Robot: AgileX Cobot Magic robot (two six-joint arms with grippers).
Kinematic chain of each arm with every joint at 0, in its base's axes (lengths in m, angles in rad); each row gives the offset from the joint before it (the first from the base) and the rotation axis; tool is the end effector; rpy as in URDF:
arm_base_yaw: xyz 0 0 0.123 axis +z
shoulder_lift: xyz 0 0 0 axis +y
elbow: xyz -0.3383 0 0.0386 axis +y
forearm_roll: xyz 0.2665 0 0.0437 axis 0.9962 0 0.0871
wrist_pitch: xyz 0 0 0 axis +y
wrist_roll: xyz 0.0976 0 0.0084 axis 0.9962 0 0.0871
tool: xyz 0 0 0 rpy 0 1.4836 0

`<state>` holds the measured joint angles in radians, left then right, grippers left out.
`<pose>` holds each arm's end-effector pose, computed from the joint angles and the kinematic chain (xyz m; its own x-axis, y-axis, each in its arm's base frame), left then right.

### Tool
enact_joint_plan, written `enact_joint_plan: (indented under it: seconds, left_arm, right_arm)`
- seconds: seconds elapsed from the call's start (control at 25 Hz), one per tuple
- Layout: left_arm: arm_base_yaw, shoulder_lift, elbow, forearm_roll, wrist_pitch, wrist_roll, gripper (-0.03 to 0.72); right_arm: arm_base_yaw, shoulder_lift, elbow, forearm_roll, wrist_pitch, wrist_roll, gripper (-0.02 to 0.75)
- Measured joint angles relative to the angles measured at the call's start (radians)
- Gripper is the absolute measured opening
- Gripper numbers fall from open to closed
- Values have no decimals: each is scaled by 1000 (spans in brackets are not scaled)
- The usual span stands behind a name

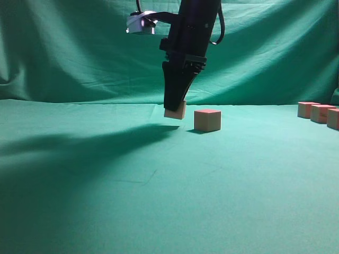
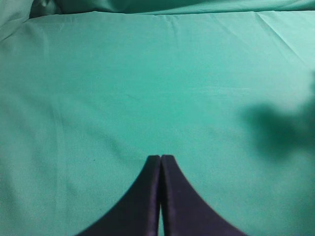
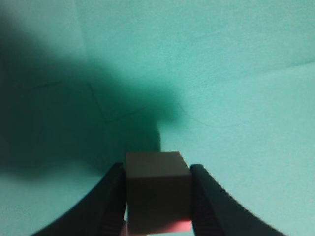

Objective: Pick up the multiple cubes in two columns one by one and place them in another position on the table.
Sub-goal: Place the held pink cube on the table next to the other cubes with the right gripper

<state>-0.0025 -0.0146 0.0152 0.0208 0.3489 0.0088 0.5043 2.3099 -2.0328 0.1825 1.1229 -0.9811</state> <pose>0.0223 0.0006 0.1747 -0.2593 0.0290 -0.9654 0.0030 0.9996 0.0292 0.4737 0.2797 0.2228 -0.1212 -0.9505 -0.2861 -0.9817 0.1574 -0.1071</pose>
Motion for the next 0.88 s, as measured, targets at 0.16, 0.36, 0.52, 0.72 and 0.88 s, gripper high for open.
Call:
enact_joint_plan:
  seconds: [0.16,0.36,0.52,0.72,0.88]
  left_arm:
    - [0,0,0,0,0,0,0]
    - [0,0,0,0,0,0,0]
    - [0,0,0,0,0,0,0]
    - [0,0,0,0,0,0,0]
    - [0,0,0,0,0,0,0]
  right_arm:
    - [0,12,-2,6,0,-19,287]
    - [0,23,-4,7,2,-46,287]
    - [0,23,-4,8,2,-54,287]
    - [0,23,-4,8,9,-59,287]
    - [0,23,-4,5,20,-60,287]
